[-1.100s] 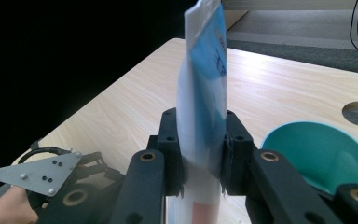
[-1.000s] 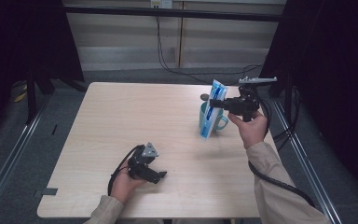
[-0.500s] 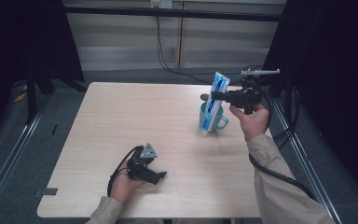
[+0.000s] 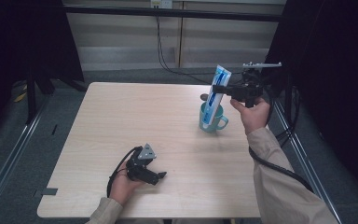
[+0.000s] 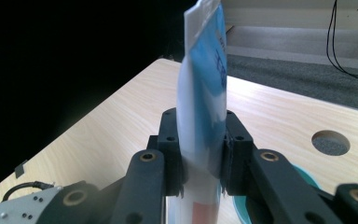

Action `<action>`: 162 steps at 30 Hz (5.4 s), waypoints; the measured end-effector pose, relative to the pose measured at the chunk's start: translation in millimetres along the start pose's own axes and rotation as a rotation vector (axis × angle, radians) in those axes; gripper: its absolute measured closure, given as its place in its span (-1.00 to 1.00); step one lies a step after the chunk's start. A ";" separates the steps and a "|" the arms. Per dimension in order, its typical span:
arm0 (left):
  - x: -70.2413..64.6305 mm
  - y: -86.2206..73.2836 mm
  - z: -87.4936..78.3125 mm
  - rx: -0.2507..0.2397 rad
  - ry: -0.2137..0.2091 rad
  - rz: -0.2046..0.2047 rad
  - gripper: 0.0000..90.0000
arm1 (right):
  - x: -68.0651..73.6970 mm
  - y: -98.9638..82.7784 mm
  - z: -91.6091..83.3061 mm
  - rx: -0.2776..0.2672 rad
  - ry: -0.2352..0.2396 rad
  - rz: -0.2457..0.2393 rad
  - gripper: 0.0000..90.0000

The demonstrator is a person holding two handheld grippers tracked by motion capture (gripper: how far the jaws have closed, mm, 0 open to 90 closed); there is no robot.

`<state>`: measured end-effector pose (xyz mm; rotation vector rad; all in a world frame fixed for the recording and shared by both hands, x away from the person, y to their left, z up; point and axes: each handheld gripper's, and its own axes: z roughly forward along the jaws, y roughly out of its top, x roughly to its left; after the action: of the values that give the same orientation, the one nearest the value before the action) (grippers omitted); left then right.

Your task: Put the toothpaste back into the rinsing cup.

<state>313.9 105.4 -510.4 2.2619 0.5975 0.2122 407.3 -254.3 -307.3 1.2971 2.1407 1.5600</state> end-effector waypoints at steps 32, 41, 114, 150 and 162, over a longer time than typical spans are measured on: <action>0.2 0.2 -0.3 0.005 -0.004 0.003 -0.78 | -22.2 20.7 2.0 -0.043 -0.071 0.036 0.64; 0.1 0.2 -0.3 0.006 -0.002 0.004 -0.78 | -32.7 17.4 4.2 -0.077 -0.101 0.061 0.64; -0.1 -1.0 -1.5 -0.004 0.010 -0.001 -0.70 | -67.7 -48.1 62.6 0.023 -0.223 0.134 0.61; 0.0 -0.9 -1.7 -0.004 0.009 -0.001 -0.69 | -81.4 -56.1 45.7 0.013 -0.243 0.158 0.54; 0.0 -0.9 -1.7 -0.004 0.009 -0.001 -0.69 | -81.4 -55.7 44.3 0.007 -0.253 0.149 0.50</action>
<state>313.0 107.1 -509.9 2.2579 0.6028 0.2225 452.9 -287.5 -399.5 1.5942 1.9358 1.3541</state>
